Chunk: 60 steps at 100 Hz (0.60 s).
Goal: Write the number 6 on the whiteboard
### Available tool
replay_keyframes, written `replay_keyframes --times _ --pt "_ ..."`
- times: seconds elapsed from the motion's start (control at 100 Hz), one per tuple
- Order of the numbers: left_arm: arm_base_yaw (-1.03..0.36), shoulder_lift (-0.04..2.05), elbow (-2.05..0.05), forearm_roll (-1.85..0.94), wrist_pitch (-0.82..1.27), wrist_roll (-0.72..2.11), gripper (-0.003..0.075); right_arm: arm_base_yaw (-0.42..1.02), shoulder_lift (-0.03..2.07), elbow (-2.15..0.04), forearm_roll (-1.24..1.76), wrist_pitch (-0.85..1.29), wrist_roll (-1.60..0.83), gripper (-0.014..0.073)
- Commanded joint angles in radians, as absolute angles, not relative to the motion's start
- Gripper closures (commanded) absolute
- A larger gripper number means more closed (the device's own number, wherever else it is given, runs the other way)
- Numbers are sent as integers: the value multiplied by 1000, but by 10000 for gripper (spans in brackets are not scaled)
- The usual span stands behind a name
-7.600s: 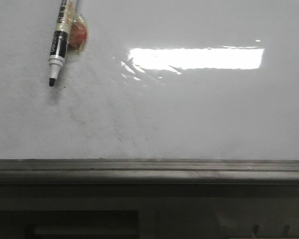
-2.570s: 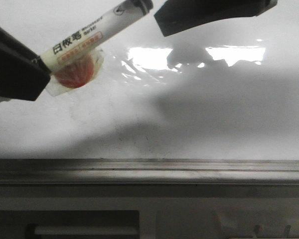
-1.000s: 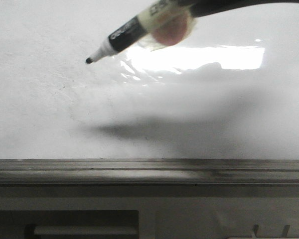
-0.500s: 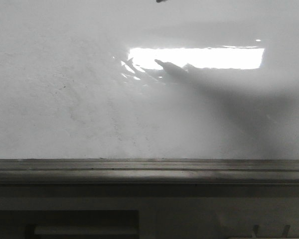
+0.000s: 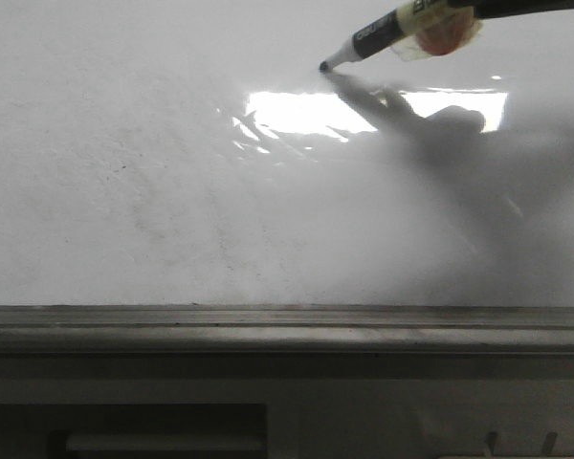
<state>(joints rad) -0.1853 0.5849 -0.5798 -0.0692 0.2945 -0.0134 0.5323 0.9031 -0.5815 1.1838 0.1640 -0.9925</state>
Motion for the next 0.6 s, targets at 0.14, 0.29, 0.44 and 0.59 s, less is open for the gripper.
replay_keyframes --times 0.14,0.29,0.44,0.59 --pt "-184 585 -609 -79 219 -19 283 530 985 -610 1174 326 -1003 638" --pt "-184 585 -609 -77 219 -19 283 521 981 -594 1161 338 -993 638" --pt "-184 585 -609 -77 219 -19 283 469 956 -584 1127 340 -950 638" --pt "-184 585 -609 -77 219 -19 283 427 922 -584 1127 307 -946 638"
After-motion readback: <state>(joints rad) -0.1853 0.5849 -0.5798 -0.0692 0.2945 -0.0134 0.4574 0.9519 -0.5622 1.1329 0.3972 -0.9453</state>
